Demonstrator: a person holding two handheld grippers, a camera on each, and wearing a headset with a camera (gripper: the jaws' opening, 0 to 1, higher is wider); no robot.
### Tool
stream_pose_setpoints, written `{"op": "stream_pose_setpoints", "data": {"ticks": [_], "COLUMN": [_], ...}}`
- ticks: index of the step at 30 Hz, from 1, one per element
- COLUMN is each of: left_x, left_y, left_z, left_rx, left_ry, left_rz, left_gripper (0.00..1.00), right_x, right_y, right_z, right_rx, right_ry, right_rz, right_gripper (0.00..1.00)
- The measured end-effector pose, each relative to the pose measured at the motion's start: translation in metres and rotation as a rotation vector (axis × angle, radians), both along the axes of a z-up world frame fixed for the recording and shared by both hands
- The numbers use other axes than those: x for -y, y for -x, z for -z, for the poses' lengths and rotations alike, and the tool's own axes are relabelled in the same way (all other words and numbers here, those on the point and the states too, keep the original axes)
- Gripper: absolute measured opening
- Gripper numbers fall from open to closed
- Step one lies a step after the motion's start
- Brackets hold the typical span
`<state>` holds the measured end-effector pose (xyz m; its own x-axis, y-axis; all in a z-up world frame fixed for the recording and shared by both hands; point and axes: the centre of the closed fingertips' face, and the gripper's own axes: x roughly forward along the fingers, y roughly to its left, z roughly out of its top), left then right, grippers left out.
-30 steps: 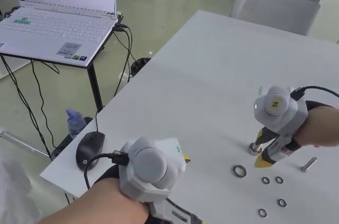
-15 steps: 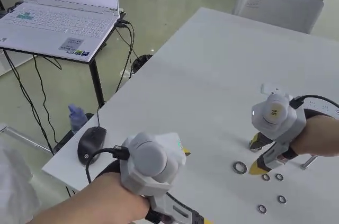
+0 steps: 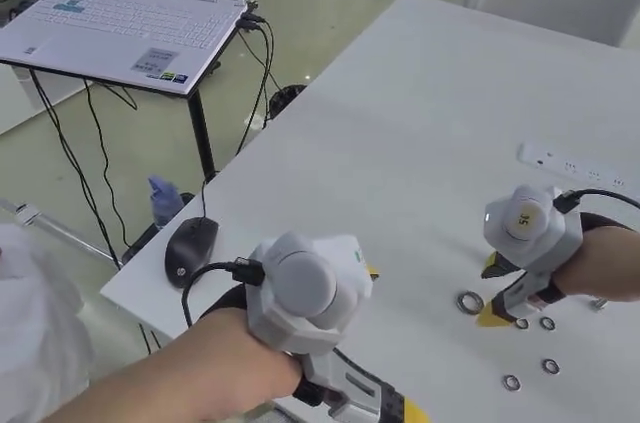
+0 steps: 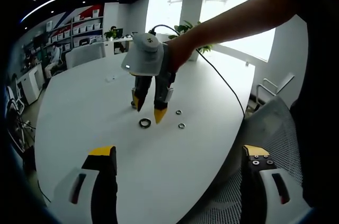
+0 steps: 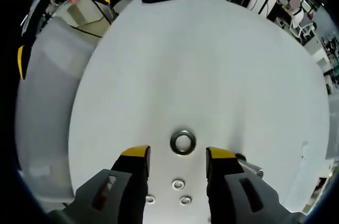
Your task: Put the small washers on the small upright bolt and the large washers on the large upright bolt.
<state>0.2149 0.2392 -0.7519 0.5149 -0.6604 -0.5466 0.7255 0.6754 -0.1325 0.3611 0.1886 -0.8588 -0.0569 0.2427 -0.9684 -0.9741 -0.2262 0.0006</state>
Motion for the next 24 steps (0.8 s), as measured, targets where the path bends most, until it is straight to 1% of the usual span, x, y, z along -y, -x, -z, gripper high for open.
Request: {"op": "stream_pose_setpoints", "data": {"ticks": [4, 5, 7, 8, 11, 19, 21, 24], "left_x": [0.0, 0.001, 0.002, 0.002, 0.001, 0.0, 0.0, 0.0], "left_y": [0.0, 0.0, 0.0, -0.001, 0.0, 0.002, 0.002, 0.003], "left_z": [0.002, 0.002, 0.0, -0.001, -0.001, -0.001, -0.001, 0.0], "left_rx": [-0.004, -0.007, 0.001, -0.001, 0.0, -0.009, -0.007, -0.012], "left_ry": [-0.004, -0.012, -0.006, 0.001, -0.005, 0.008, 0.005, 0.005], "left_rz": [0.001, 0.001, 0.002, 0.0, 0.003, -0.002, 0.003, 0.005], "left_gripper": [0.97, 0.97, 0.97, 0.97, 0.97, 0.96, 0.96, 0.95], "right_x": [-0.001, -0.002, -0.002, -0.001, -0.002, -0.005, -0.005, -0.004], "right_y": [-0.002, -0.003, -0.004, -0.004, -0.005, -0.006, -0.006, -0.004], "right_z": [0.008, 0.01, 0.015, 0.016, 0.021, 0.021, 0.021, 0.021], "right_rx": [0.002, 0.0, -0.001, -0.001, 0.003, 0.01, 0.004, 0.007], "right_ry": [0.004, 0.006, 0.009, 0.013, 0.016, 0.009, 0.01, 0.015], "right_rz": [-0.001, -0.002, -0.004, -0.004, -0.006, -0.007, 0.002, -0.008], "right_gripper": [0.44, 0.44, 0.43, 0.43, 0.43, 0.43, 0.43, 0.42]}}
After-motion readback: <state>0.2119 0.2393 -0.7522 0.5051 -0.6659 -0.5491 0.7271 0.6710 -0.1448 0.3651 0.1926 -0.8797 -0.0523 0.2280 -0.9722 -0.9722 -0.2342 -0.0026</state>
